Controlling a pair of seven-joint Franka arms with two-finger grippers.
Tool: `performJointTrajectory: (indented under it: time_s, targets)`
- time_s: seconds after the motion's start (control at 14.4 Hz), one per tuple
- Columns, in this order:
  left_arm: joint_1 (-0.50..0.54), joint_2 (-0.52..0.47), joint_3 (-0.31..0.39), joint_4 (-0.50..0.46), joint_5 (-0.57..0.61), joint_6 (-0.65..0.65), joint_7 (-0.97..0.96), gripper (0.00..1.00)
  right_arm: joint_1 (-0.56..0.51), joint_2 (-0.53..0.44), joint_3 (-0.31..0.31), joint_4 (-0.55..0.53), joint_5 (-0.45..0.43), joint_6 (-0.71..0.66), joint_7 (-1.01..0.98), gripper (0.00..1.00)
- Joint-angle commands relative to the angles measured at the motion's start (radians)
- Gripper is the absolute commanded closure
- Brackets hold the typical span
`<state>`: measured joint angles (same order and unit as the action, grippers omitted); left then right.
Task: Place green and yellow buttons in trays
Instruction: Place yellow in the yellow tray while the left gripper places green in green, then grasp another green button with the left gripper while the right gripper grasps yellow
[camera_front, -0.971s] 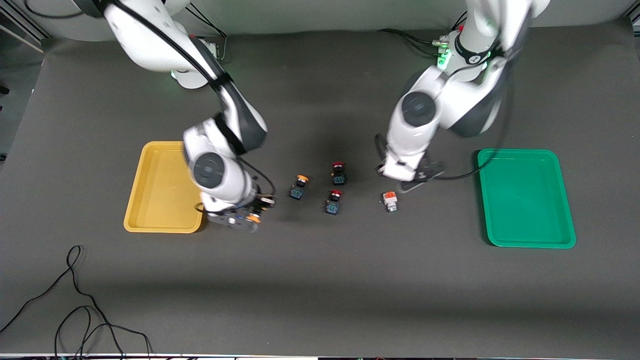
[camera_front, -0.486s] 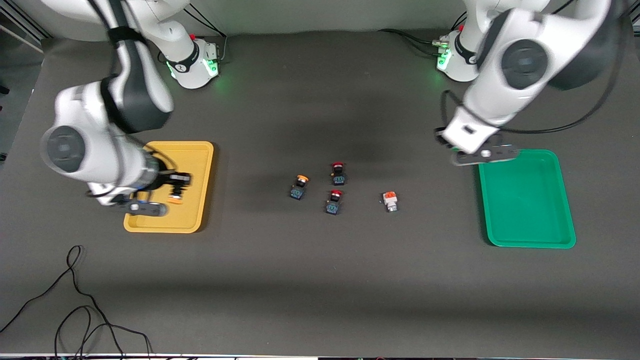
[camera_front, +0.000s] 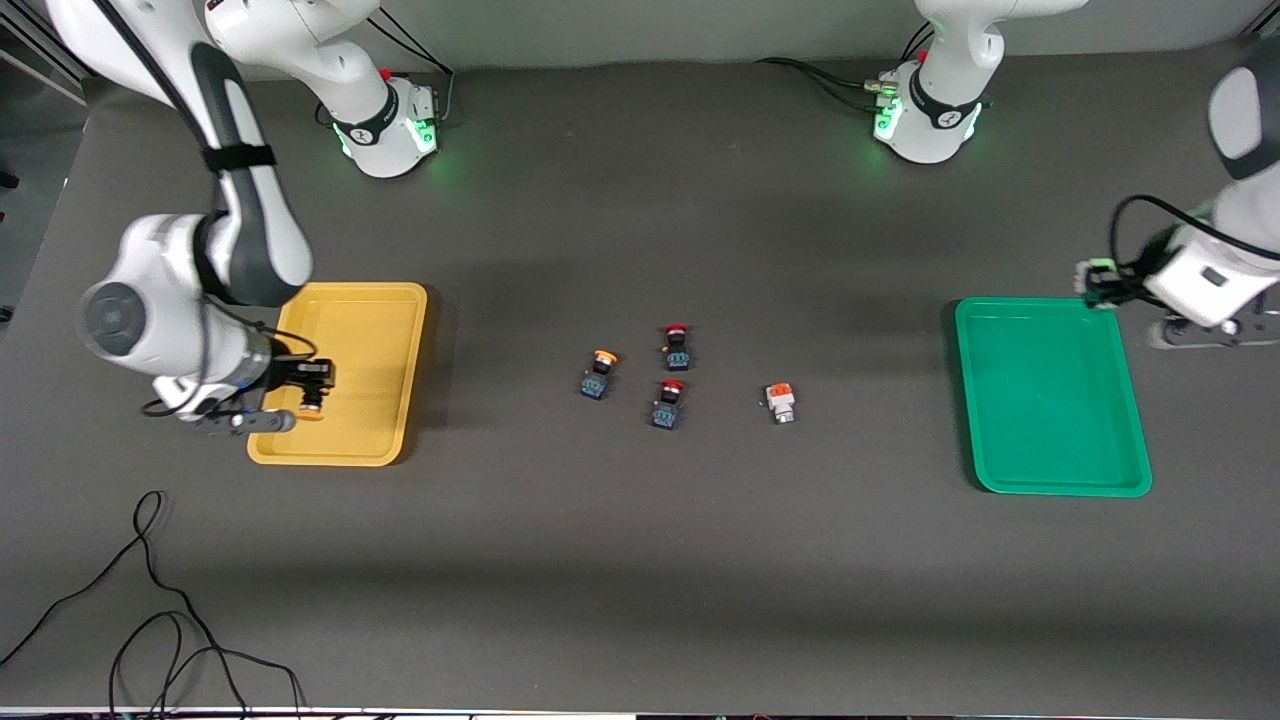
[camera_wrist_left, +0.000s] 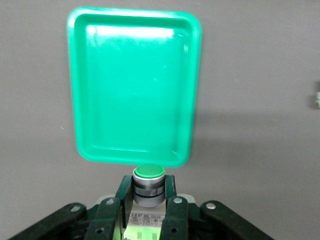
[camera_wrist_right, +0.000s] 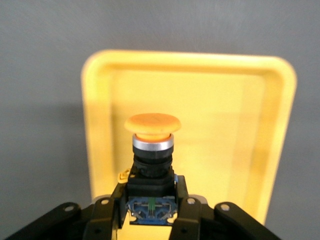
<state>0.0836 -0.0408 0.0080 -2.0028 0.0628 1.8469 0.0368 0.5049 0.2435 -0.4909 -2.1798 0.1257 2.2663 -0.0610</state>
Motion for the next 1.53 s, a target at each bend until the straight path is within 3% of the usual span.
performJointTrajectory:
  time_s: [0.0, 0.28, 0.42, 0.49, 0.56, 0.62, 0.69, 0.76, 0.97, 1.04, 1.25, 1.46]
  targets:
    - [0.024, 0.083, -0.017, -0.152, 0.046, 0.255, 0.023, 0.95, 0.021, -0.036, -0.005, -0.141, 0.015, 0.133, -0.036, 1.00]
    - [0.064, 0.330, -0.016, -0.246, 0.054, 0.648, 0.009, 0.95, 0.023, 0.014, -0.002, -0.182, 0.057, 0.194, -0.135, 1.00]
    - [0.064, 0.386, -0.017, -0.246, 0.054, 0.704, 0.006, 0.94, 0.023, 0.039, -0.001, -0.183, 0.121, 0.205, -0.203, 1.00]
    - [0.062, 0.387, -0.017, -0.241, 0.054, 0.695, 0.006, 0.86, 0.023, 0.040, -0.001, -0.183, 0.159, 0.205, -0.227, 1.00]
    - [0.062, 0.386, -0.017, -0.232, 0.054, 0.687, 0.020, 0.59, 0.023, 0.045, 0.000, -0.181, 0.191, 0.200, -0.238, 1.00]
    - [0.061, 0.389, -0.017, -0.212, 0.054, 0.672, 0.023, 0.01, 0.023, 0.046, 0.000, -0.181, 0.213, 0.199, -0.238, 0.67]
    - [0.058, 0.387, -0.019, -0.179, 0.054, 0.620, 0.022, 0.00, 0.024, 0.049, 0.002, -0.179, 0.225, 0.200, -0.238, 0.26]
    - [0.057, 0.377, -0.019, -0.125, 0.054, 0.532, 0.023, 0.00, 0.024, 0.046, 0.000, -0.179, 0.233, 0.197, -0.238, 0.03]
    - [0.050, 0.363, -0.031, 0.146, 0.051, 0.142, 0.025, 0.00, 0.026, 0.028, 0.002, -0.176, 0.233, 0.182, -0.234, 0.00]
    - [0.038, 0.363, -0.036, 0.212, 0.043, 0.067, 0.023, 0.00, 0.026, 0.010, 0.000, -0.167, 0.235, 0.145, -0.226, 0.00]
    - [-0.011, 0.364, -0.062, 0.265, 0.035, 0.025, -0.015, 0.00, 0.024, -0.062, -0.001, -0.088, 0.235, 0.003, -0.185, 0.00]
    - [-0.123, 0.400, -0.088, 0.263, 0.014, 0.066, -0.112, 0.00, 0.046, -0.076, 0.009, 0.061, 0.233, -0.172, 0.017, 0.00]
